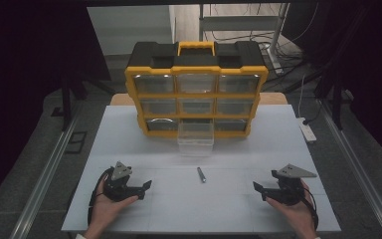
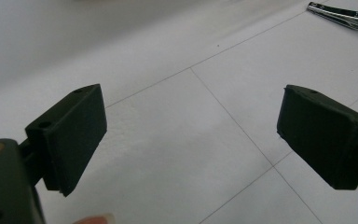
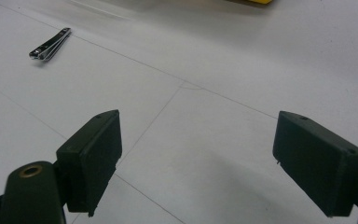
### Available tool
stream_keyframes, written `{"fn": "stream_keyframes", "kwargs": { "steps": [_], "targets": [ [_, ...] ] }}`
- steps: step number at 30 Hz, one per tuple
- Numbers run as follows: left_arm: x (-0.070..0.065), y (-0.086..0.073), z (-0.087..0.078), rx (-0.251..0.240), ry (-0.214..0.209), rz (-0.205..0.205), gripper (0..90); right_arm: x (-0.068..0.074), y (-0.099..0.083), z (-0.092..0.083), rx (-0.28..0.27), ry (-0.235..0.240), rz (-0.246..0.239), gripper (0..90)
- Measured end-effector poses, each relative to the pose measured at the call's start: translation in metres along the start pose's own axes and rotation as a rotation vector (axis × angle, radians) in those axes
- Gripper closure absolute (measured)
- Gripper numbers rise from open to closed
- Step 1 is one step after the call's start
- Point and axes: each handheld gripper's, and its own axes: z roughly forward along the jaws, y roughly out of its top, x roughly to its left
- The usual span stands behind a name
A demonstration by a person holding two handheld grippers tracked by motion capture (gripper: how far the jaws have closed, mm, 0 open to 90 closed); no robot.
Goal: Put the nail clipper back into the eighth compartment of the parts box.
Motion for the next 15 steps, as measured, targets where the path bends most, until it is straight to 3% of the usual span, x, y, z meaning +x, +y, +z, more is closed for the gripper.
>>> {"fn": "stream_keyframes", "kwargs": {
  "steps": [7, 15],
  "targets": [
    [-0.0003, 0.0032, 0.0028, -0.003, 0.005, 0.009, 8.8, -0.0014, 0.0006, 0.0004, 0.025, -0.032, 0.012, 15.4],
    [-0.001, 0.0031, 0.0039, -0.005, 0.006, 0.027, 8.7, 0.0017, 0.0049, 0.0047, 0.045, -0.036, 0.016, 14.8]
  ]
}}
